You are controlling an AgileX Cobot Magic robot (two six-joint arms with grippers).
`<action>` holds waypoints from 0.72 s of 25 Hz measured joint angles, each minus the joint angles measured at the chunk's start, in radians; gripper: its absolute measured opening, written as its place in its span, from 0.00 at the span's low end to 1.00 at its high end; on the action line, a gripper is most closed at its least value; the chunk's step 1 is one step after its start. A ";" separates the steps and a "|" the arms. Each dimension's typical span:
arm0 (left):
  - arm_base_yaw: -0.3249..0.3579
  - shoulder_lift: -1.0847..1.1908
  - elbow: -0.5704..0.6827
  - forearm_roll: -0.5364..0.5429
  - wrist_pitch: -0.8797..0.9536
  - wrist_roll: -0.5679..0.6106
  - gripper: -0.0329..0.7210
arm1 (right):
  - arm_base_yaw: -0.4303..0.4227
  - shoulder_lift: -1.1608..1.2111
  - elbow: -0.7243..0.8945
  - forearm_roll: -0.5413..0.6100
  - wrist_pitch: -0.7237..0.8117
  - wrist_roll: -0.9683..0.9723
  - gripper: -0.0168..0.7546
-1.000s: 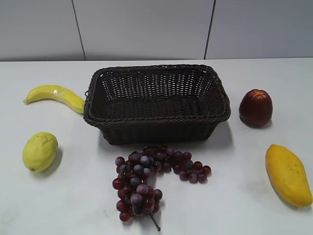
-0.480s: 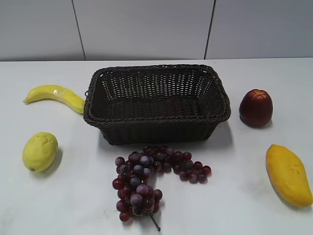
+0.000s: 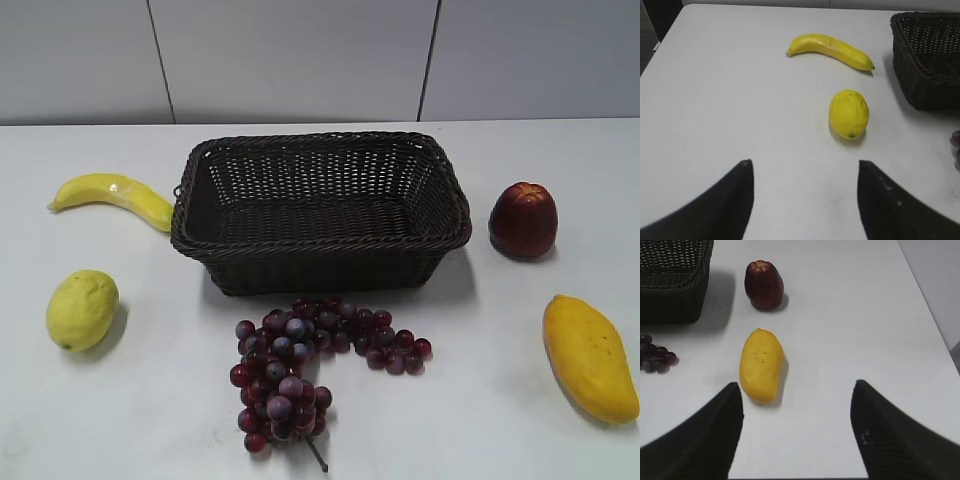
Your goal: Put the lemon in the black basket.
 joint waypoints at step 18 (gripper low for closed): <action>-0.007 0.506 -0.032 -0.213 -0.250 0.002 0.92 | 0.000 0.000 0.000 0.000 0.000 0.000 0.74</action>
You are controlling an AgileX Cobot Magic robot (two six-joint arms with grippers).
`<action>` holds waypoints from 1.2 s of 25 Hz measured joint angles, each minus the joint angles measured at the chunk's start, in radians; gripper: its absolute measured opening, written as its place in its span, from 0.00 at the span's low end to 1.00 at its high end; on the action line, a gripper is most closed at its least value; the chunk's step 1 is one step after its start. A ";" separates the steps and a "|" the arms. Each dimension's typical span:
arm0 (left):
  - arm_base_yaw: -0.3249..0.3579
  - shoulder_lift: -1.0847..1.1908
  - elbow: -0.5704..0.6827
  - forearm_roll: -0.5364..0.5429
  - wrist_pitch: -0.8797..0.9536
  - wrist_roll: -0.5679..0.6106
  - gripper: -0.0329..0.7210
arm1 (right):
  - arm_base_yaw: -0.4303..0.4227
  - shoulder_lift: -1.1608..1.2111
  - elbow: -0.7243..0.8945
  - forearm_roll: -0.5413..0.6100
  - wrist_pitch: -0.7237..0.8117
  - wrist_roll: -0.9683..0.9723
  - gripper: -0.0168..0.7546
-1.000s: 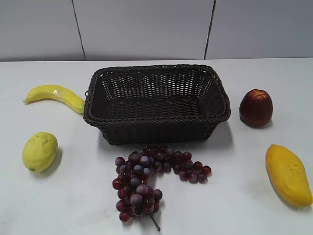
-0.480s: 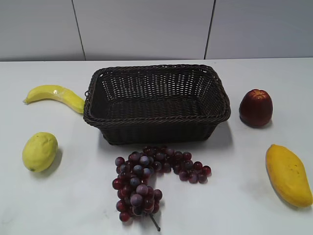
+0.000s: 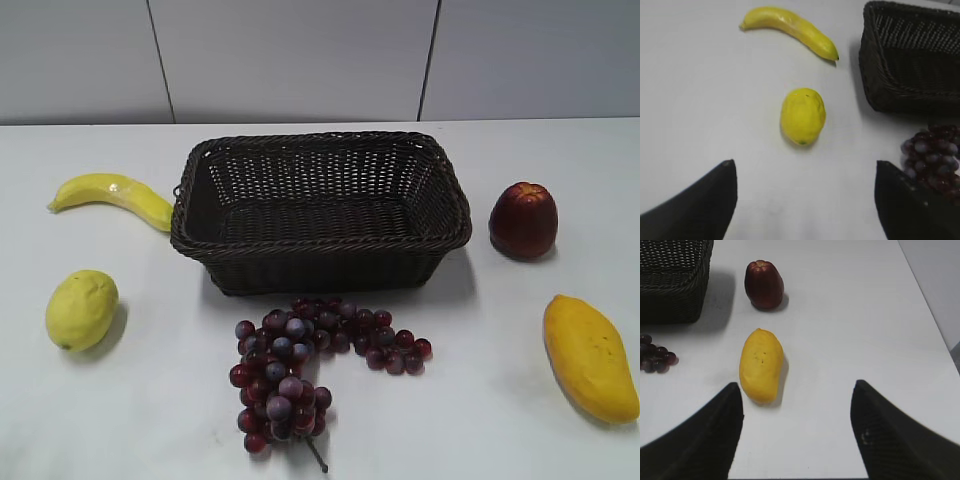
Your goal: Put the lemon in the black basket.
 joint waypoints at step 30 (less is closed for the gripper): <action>-0.077 1.244 -0.386 -0.185 -0.137 0.285 0.91 | 0.000 0.000 0.000 0.000 0.000 0.000 0.74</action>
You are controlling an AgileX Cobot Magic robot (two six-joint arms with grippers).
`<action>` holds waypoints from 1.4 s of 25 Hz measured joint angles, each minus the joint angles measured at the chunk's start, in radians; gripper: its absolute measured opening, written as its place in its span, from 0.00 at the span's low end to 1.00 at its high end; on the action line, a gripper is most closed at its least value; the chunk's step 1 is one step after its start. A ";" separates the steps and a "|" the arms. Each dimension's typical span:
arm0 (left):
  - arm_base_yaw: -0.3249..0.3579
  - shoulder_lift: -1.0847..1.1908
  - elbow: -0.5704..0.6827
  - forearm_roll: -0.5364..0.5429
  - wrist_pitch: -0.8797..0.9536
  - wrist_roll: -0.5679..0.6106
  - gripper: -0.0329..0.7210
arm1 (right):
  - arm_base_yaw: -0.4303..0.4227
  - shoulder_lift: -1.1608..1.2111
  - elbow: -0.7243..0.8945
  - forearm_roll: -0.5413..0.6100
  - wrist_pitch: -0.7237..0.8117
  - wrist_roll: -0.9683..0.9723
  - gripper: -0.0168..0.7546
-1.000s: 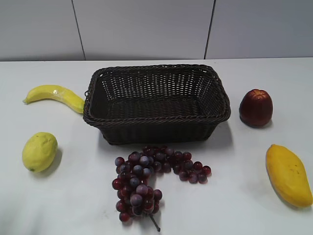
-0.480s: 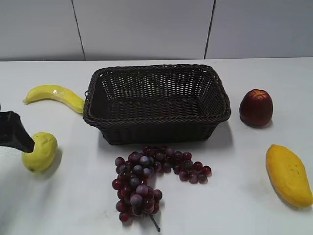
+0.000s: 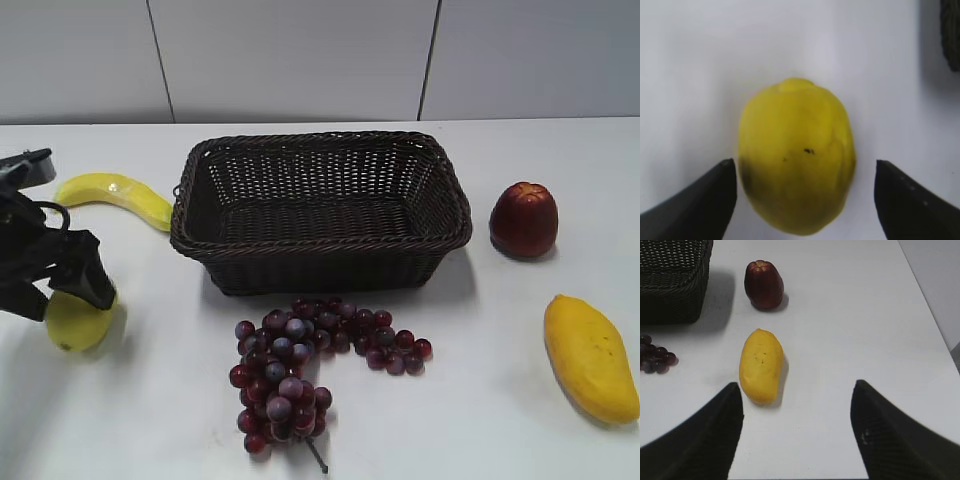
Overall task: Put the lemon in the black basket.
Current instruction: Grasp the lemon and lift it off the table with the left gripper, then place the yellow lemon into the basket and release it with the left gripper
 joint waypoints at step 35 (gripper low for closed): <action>-0.295 0.108 -0.523 -0.111 -0.040 -0.008 0.80 | 0.000 0.000 0.000 0.000 0.000 0.000 0.74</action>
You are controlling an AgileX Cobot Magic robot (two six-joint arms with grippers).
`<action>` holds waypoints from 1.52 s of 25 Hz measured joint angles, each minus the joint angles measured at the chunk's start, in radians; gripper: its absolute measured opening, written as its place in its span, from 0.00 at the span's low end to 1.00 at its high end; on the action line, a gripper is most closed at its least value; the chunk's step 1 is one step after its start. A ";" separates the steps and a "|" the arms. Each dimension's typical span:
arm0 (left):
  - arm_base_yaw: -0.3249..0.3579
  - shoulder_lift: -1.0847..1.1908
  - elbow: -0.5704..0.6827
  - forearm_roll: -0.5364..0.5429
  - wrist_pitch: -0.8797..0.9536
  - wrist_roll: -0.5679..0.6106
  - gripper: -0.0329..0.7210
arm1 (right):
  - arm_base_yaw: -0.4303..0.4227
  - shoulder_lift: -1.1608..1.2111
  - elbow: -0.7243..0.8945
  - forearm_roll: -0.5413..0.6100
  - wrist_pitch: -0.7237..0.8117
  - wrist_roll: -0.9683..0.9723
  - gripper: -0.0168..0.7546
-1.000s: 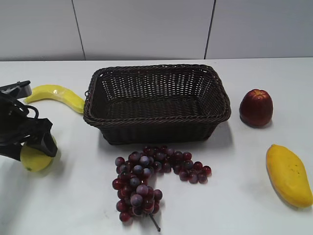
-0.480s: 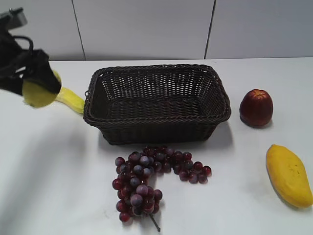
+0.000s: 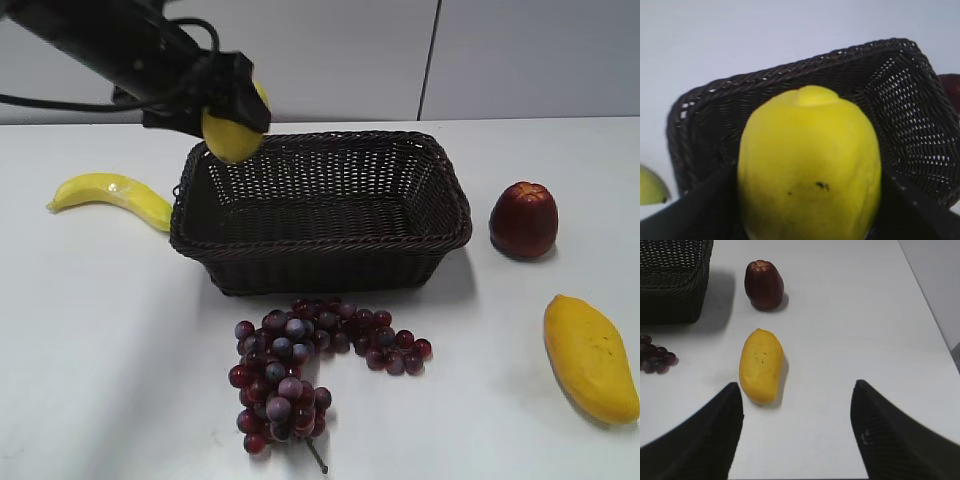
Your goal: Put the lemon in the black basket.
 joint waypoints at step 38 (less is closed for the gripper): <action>0.070 -0.602 0.175 0.522 0.550 -0.244 0.83 | 0.000 0.000 0.000 0.000 0.000 0.000 0.74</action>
